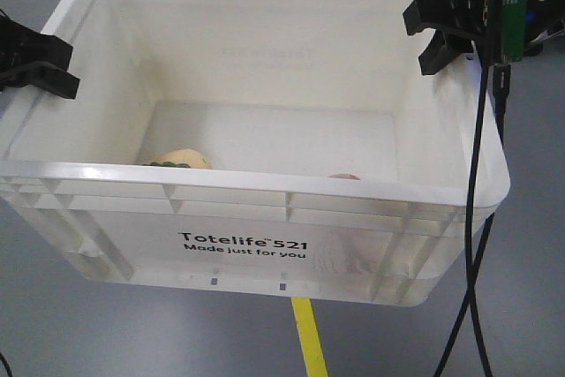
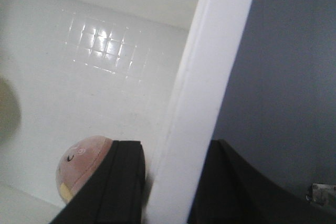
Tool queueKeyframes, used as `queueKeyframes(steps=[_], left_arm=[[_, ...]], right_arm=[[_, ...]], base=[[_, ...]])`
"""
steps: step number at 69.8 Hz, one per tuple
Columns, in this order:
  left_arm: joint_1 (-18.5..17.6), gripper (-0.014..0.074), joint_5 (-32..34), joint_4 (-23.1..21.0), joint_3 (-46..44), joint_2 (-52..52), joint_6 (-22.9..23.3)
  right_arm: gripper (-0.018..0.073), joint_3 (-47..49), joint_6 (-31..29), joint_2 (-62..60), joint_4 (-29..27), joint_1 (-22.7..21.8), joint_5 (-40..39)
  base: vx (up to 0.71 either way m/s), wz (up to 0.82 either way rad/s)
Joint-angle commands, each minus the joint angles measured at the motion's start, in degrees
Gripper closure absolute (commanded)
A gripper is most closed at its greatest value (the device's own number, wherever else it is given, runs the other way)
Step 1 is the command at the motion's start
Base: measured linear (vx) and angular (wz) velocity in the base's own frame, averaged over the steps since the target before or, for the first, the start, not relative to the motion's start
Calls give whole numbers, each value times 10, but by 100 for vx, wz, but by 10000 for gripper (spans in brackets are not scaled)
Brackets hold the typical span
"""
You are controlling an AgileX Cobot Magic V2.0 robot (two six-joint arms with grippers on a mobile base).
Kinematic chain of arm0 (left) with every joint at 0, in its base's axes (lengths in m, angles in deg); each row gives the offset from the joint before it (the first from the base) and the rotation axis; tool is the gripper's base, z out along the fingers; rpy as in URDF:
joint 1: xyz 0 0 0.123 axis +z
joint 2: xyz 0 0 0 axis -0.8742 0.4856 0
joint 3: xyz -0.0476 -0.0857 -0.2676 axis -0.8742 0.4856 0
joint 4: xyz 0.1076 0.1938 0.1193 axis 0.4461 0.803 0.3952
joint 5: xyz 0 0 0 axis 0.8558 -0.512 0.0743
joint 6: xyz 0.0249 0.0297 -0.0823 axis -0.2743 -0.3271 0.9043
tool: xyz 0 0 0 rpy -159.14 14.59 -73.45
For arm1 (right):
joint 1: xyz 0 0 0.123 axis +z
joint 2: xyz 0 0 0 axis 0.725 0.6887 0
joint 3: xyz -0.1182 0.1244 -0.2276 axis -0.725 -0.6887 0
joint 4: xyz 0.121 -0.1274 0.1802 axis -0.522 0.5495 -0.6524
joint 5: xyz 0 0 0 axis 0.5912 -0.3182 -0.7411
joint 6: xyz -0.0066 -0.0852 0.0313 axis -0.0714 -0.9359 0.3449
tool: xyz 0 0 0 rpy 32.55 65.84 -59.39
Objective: Place moving items into box and shelve
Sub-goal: 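Hold the white tote by its rims while driving toward the blue-bin shelf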
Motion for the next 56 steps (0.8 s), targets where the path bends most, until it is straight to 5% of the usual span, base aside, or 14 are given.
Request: queueKeyframes(steps=[1,56], left_arm=[[-3,613,53,-40,-27,-23,-6],[-3,613,53,-39,-27,-23,-6]], right_arm=[[571,27,-22,-30,-29,0,-43],[571,27,-22,-30,-31,0,-43]], base=[[52,-26],[49,-28]])
